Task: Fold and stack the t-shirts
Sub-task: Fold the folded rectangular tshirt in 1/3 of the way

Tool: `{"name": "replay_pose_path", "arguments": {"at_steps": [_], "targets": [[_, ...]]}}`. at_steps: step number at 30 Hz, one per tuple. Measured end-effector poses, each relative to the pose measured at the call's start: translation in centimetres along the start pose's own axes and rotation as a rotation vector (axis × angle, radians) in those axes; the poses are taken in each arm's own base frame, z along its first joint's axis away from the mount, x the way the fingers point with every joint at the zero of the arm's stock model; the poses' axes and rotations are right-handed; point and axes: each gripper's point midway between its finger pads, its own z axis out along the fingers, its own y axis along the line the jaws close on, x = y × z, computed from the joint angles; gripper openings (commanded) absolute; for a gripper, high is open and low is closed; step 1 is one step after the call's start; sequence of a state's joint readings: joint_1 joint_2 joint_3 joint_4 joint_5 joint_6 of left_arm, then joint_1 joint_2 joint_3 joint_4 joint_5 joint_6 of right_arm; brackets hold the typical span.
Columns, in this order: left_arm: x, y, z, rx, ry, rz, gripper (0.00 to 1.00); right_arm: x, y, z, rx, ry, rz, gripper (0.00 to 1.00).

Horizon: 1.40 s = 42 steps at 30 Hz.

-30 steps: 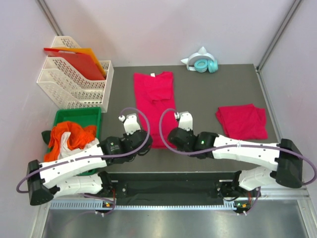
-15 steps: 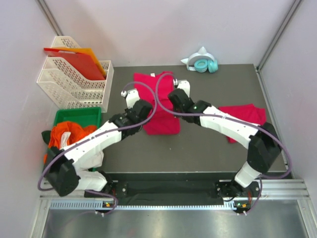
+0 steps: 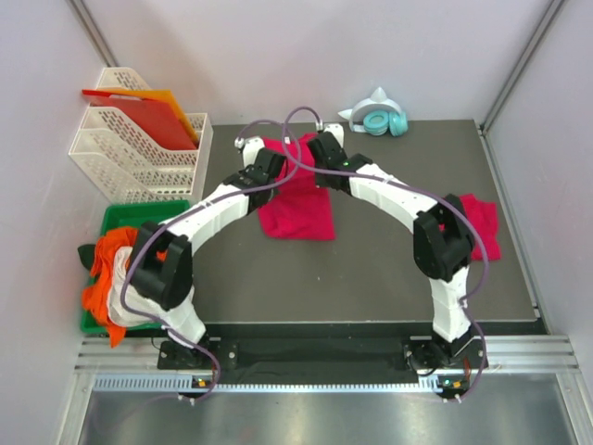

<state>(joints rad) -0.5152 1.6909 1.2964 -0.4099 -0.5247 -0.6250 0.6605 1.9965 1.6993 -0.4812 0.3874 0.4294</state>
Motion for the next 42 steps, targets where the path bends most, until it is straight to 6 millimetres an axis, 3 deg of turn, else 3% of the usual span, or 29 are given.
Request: {"name": "replay_pose_path", "arguments": {"at_steps": [15,20,29,30,33,34,35,36,37,39,42], "targets": [[0.0,-0.4,8.5,-0.062,0.073,0.018,0.0,0.9,0.0,6.8,0.008,0.075,0.008,0.0],[-0.7,-0.8,9.9,-0.063,0.073,0.022,0.0,0.6,-0.1,8.1,0.005,0.077,0.016,0.0],[-4.0,-2.4,10.7,-0.04,0.026,0.027,0.0,-1.1,-0.6,8.4,0.007,0.047,0.024,0.0],[-4.1,-2.5,10.8,-0.039,0.025,0.027,0.01,-1.2,-0.6,8.4,0.006,0.043,0.027,0.03],[-3.8,-2.5,11.2,-0.039,0.035,0.032,0.17,-1.1,-0.7,8.6,0.008,0.047,0.026,0.22],[-3.6,-2.5,11.4,-0.04,0.042,0.034,0.3,-1.1,-0.7,8.6,0.008,0.048,0.027,0.27],[-3.4,-2.4,11.5,-0.043,0.046,0.037,0.36,-1.0,-0.8,8.7,0.012,0.049,0.022,0.32],[-3.2,-2.2,11.6,-0.049,0.052,0.044,0.39,-0.9,-0.9,8.7,0.017,0.05,0.023,0.45],[-3.1,-1.9,11.7,-0.058,0.057,0.039,0.44,-0.8,-1.2,8.9,0.023,0.046,0.021,0.51],[-3.4,-1.5,11.7,-0.064,0.05,0.029,0.51,-0.4,-1.9,8.9,0.037,0.039,0.024,0.57],[-3.8,-0.8,11.0,-0.055,0.042,0.011,0.5,0.4,-3.0,8.0,0.055,0.055,0.017,0.54]]}}
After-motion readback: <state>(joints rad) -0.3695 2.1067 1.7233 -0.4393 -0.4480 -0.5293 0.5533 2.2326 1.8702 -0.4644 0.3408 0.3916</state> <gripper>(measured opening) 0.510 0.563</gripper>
